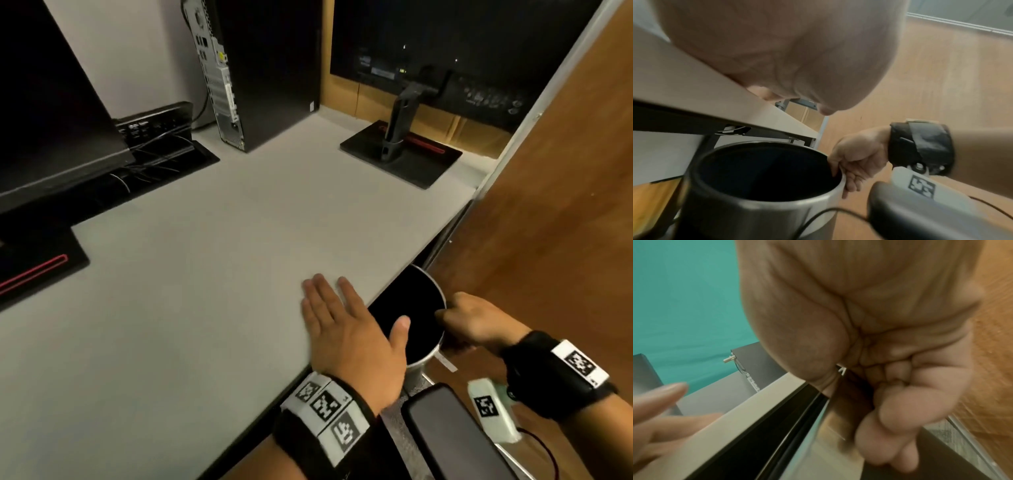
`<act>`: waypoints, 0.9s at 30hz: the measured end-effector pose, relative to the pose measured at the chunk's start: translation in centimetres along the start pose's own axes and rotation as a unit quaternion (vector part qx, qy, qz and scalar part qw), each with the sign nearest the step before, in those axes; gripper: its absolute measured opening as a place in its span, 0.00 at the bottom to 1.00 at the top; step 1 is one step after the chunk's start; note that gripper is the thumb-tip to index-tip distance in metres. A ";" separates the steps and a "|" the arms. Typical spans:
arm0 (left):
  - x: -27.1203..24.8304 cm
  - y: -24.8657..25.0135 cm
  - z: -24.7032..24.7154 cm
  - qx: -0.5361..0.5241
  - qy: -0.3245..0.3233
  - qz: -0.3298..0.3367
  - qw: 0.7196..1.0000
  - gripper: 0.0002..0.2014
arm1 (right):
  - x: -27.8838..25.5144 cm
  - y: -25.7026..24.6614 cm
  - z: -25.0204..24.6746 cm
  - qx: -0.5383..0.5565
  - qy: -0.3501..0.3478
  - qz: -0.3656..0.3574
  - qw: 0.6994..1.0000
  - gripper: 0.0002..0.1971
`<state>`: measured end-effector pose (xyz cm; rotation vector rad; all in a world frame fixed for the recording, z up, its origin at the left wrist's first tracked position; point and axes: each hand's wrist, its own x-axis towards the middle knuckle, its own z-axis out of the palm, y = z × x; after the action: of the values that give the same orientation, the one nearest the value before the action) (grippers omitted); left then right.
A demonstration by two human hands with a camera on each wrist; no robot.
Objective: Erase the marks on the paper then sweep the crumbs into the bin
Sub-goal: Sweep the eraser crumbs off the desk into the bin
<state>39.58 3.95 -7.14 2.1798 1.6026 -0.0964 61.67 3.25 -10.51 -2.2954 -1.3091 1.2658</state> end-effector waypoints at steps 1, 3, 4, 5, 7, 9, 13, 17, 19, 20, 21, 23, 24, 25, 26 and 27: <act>0.8 0.8 0.1 -0.021 0.009 0.019 1.000 0.49 | -0.1 -0.1 -0.3 0.004 -0.003 -0.002 1.000 0.21; 1.8 1.8 0.2 -0.072 0.032 0.077 0.994 0.48 | -0.3 -0.4 -0.7 0.016 -0.013 -0.009 1.000 0.21; 2.2 1.9 0.1 -0.095 0.046 0.100 0.989 0.47 | -0.4 -0.5 -0.9 0.019 -0.018 -0.012 1.000 0.21; 2.5 1.7 -0.2 -0.113 0.062 0.106 0.986 0.46 | -0.4 -0.6 -1.1 0.017 -0.021 -0.014 1.000 0.22; 2.7 0.6 -0.6 -0.108 0.103 0.055 0.987 0.47 | -0.4 -0.7 -1.3 0.006 -0.019 -0.016 1.000 0.21; 2.6 -0.3 -1.0 -0.079 0.088 -0.035 0.992 0.49 | -0.4 -0.8 -1.4 0.001 -0.014 -0.016 1.000 0.20; 3.5 0.9 -0.7 -0.050 0.029 -0.037 0.998 0.51 | -0.1 -0.8 -1.3 0.003 -0.011 -0.016 1.000 0.19; 4.3 3.0 0.3 -0.060 0.038 0.153 0.986 0.46 | 0.1 -0.7 -1.3 0.025 -0.011 -0.016 1.000 0.21; 4.4 2.8 0.3 -0.081 0.051 0.182 0.979 0.43 | 0.1 -0.7 -1.4 0.025 -0.007 -0.011 1.000 0.20; 4.4 2.3 0.2 -0.080 0.075 0.166 0.980 0.42 | 0.1 -0.7 -1.4 0.021 0.000 -0.008 1.000 0.20; 4.4 1.7 0.1 -0.067 0.103 0.130 0.984 0.42 | 0.1 -0.6 -1.3 0.015 0.005 -0.006 1.000 0.19; 4.1 0.7 0.2 -0.018 0.120 0.043 0.992 0.43 | 0.1 -0.4 -1.3 0.009 0.009 -0.005 1.000 0.19; 3.8 0.6 0.3 0.011 0.101 0.022 0.995 0.45 | 0.1 -0.4 -1.3 0.010 0.009 -0.005 1.000 0.19; 3.6 0.7 0.5 0.034 0.079 0.029 0.996 0.46 | 0.1 -0.3 -1.3 0.012 0.010 -0.006 1.000 0.19; 3.5 1.1 0.8 0.039 0.066 0.063 0.995 0.46 | 0.2 -0.4 -1.3 0.015 0.008 -0.008 1.000 0.19; 3.6 1.7 1.1 0.030 0.060 0.119 0.991 0.45 | 0.2 -0.5 -1.4 0.020 0.004 -0.012 1.000 0.19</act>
<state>42.52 6.31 -8.77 2.4469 1.4033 0.0612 62.47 4.03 -9.50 -2.2479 -1.2931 1.2620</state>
